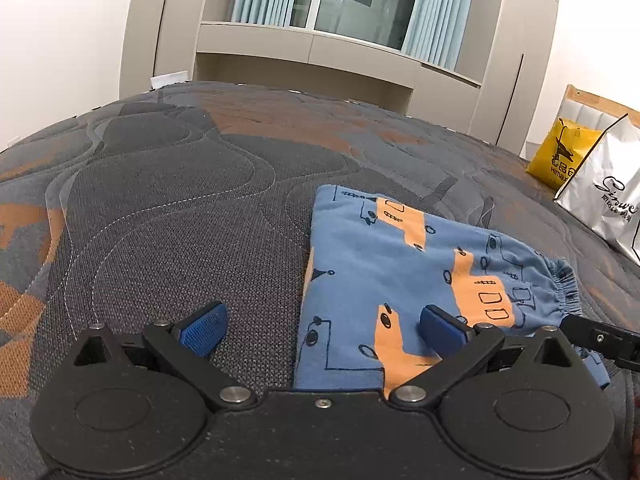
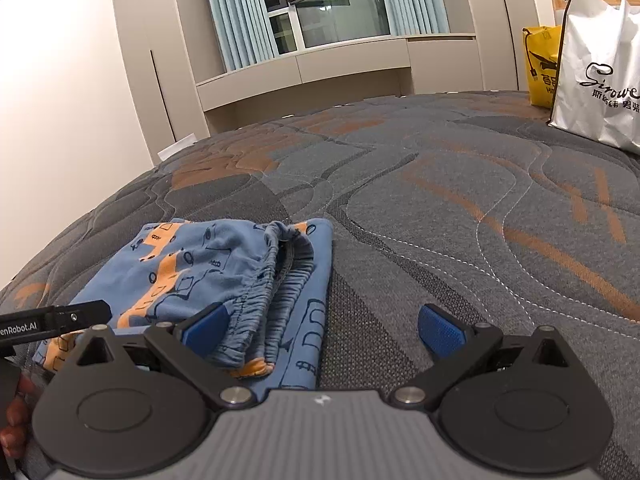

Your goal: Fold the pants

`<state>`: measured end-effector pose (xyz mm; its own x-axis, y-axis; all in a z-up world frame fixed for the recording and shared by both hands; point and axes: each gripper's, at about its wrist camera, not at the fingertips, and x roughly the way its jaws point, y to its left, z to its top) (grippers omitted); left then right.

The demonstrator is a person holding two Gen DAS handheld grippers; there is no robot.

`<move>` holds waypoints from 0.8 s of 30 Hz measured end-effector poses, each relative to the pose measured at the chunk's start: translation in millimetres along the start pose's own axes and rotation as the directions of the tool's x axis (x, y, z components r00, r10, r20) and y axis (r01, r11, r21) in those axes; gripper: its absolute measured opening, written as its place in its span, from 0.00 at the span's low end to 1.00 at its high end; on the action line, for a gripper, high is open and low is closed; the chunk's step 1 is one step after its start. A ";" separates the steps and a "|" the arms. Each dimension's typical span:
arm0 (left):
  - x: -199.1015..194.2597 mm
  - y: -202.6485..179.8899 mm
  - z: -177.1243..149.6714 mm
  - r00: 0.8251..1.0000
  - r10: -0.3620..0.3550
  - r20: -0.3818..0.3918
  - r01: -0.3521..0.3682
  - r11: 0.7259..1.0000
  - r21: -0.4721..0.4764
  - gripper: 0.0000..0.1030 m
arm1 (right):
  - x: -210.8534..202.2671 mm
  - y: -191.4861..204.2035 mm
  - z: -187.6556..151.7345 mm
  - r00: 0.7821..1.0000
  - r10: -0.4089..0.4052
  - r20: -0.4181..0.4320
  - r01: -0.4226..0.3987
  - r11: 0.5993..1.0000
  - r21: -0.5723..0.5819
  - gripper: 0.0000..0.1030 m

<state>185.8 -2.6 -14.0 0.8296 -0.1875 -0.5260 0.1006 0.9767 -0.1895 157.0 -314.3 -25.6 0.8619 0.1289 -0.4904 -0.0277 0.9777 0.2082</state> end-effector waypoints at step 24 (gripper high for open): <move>-0.3 -1.8 -0.7 1.000 0.005 0.000 -0.005 1.000 0.006 1.00 | 0.0 6.7 -2.1 1.000 -0.013 0.007 0.013 1.000 -0.007 1.00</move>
<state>184.9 -4.3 -14.0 0.8300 -0.1827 -0.5269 0.0996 0.9782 -0.1823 155.8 -307.4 -26.0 0.8657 0.1147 -0.4873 -0.0197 0.9805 0.1956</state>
